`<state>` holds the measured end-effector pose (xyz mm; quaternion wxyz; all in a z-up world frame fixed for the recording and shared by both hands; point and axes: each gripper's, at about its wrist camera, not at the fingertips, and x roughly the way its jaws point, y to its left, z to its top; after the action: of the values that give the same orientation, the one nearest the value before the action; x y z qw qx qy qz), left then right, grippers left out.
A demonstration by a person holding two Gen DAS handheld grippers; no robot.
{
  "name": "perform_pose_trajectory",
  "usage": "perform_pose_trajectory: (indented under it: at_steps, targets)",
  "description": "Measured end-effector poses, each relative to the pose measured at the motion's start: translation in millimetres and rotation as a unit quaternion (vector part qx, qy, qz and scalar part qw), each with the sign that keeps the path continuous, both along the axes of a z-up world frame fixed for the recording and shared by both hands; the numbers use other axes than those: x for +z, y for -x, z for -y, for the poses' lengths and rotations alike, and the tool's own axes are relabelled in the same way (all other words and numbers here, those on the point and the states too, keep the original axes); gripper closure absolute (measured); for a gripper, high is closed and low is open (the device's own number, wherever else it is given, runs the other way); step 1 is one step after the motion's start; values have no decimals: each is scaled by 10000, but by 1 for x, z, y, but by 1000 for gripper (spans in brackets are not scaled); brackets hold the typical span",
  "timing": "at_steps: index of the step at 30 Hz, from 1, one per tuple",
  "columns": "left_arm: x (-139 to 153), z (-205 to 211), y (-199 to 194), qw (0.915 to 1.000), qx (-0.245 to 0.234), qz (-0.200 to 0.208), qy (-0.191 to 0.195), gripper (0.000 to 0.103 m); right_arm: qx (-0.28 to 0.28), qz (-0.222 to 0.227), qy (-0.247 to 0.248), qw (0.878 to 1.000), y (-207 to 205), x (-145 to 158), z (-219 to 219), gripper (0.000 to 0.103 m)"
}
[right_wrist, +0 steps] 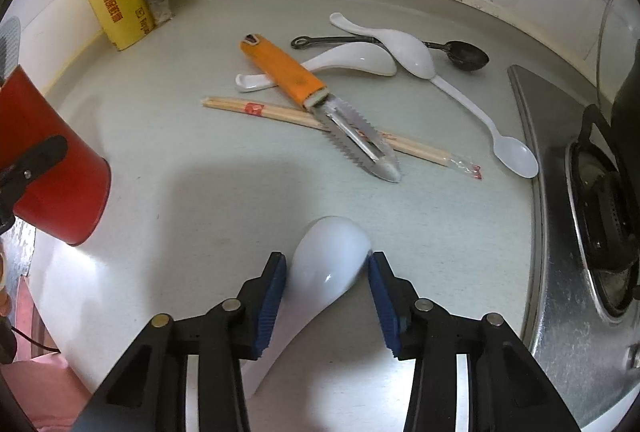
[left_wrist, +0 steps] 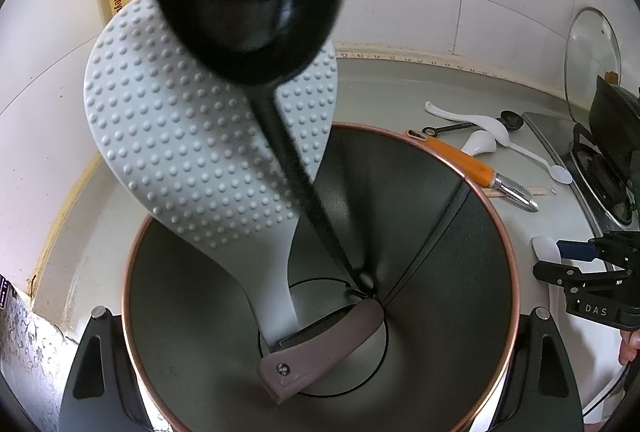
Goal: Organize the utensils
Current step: 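Lift the white soup spoon and carry it toward the red holder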
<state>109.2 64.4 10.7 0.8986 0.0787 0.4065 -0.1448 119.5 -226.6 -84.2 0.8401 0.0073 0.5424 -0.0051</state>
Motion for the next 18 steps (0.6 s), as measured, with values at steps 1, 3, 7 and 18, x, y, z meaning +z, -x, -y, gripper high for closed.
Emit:
perform_pose_trajectory:
  at_steps: [1,3,7,18]
  targets:
    - [1,-1,1,10000,-4,0,1,13,9,-50,-44,10000,0,0,0,61]
    - [0,1,-1,10000,5,-2,0,13,4,-46,-118,9999,0,1,0,63]
    - [1,2,-1,10000,14,-3,0,13,2,44,-179,9998,1,6,0,66]
    - [1,1,0,10000,25,-3,2,13,-48,351,-318,9989,1,24,0,68]
